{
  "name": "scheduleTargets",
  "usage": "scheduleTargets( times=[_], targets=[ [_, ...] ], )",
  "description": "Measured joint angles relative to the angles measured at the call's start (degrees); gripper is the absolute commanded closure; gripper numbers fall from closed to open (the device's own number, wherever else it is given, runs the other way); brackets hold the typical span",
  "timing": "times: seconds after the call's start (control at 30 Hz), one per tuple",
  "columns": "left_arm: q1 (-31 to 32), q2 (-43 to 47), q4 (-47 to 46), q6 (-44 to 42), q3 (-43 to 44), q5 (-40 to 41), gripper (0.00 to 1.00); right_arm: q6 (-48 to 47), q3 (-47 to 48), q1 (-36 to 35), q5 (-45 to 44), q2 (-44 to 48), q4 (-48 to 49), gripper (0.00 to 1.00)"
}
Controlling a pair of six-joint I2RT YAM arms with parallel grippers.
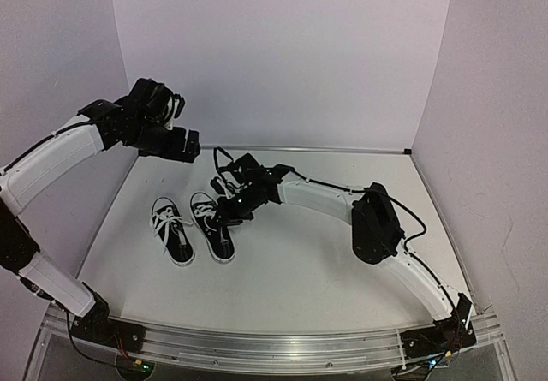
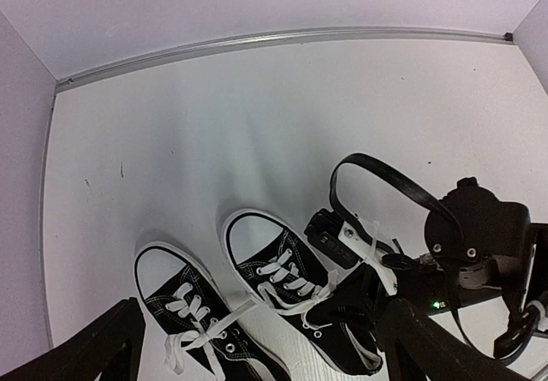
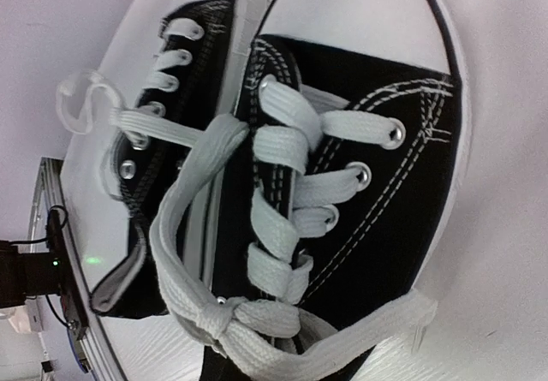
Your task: Tie the shoes
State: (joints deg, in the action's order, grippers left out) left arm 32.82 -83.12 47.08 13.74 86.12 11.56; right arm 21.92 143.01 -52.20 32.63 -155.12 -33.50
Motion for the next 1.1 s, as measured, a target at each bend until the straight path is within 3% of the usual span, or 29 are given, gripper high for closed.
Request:
scheduleTargets(
  times=[0.33,0.4,0.47,0.63,0.9,1.1],
  targets=[
    [-1.1,-1.8,0.0,-0.3,0.1,-1.7,0.00,2.0,-0.1,-0.1,-2.1,-1.1,4.6,0.97],
    [-1.2,-2.1,-0.1,-0.2,0.1,-2.2,0.01,2.1,-0.1,-0.1,-2.7,-1.1,5.4,0.67],
    [-1.2,-2.4,-0.1,-0.2,0.1,-2.8,0.00,2.1,-0.1,0.0,-2.8,-1.1,6.3,0.44],
    [-1.3,-3.5,-0.2,0.7,0.1,-6.3,0.01,1.6,-4.0,0.8,-1.2,1.0,10.2,0.35],
    [-1.3,-11.5,-1.6,5.0,5.1,-15.5,0.00,-0.2,-29.9,8.9,-1.6,25.0,9.9,0.02],
    [-1.4,-17.8,-6.5,7.2,11.9,-22.2,0.00,-1.1,-43.8,18.4,-3.2,48.0,12.7,0.02]
  ],
)
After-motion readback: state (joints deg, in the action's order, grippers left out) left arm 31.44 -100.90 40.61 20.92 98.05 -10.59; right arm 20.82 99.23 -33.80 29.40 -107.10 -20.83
